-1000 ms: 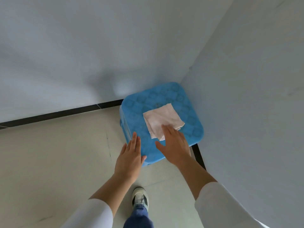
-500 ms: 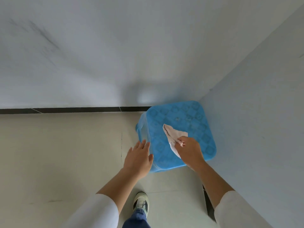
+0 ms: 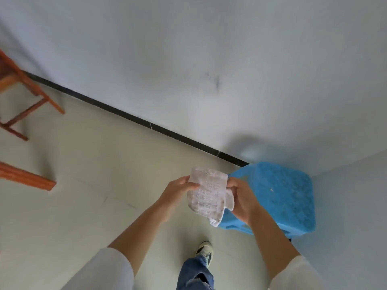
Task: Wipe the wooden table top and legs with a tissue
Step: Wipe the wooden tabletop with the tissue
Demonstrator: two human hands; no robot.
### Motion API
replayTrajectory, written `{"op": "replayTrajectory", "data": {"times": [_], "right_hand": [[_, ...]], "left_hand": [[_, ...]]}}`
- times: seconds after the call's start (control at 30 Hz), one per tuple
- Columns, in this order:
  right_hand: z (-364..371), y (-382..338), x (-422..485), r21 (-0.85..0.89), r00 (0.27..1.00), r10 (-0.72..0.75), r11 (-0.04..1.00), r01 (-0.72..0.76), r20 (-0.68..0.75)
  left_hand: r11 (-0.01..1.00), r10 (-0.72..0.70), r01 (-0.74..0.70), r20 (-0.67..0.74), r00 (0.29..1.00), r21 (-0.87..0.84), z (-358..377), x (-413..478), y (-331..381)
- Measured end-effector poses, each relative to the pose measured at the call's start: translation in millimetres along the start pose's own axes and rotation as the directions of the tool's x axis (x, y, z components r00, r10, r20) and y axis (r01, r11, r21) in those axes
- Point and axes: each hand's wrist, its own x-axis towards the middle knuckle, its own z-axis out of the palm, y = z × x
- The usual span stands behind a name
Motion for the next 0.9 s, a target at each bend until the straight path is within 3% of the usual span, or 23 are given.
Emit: {"op": "replayTrajectory", "data": {"times": [0.17,0.23,0.4,0.57,0.73,0.9], "right_hand": [[127.3,29.4,-8.7,-0.018,1.000,0.013,1.000,-0.012,0.015],[180.8,49.5,-13.8,-0.022,0.995,0.064,0.998,-0.062,0.082],[320.8,98.3,-27.1,-0.464,0.935,0.177,0.886,-0.014,0.308],[447.4,120.3,-13.5,-0.568,0.926,0.177,0.821,0.048,0.334],[571.0,120.9,30.6,-0.604,0.910,0.127,0.782,0.153,0.395],[694.8,130.4,100.7,-0.647,0.917,0.007,0.710,0.276,0.398]], "left_hand": [[0.996,0.062,-0.073,-0.183,0.981,-0.054,-117.6,-102.9,-32.9],[0.991,0.070,-0.098,-0.264,0.962,-0.095,-165.9,-143.3,-52.2],[0.970,0.053,-0.140,-0.389,0.920,-0.199,-275.9,-236.0,-103.4],[0.936,0.017,-0.197,-0.523,0.852,-0.291,-368.7,-300.7,-140.8],[0.894,-0.093,-0.274,-0.747,0.659,-0.354,-476.2,-332.8,-167.7],[0.938,-0.162,-0.215,-0.892,0.422,-0.273,-594.0,-342.4,-183.3]]}}
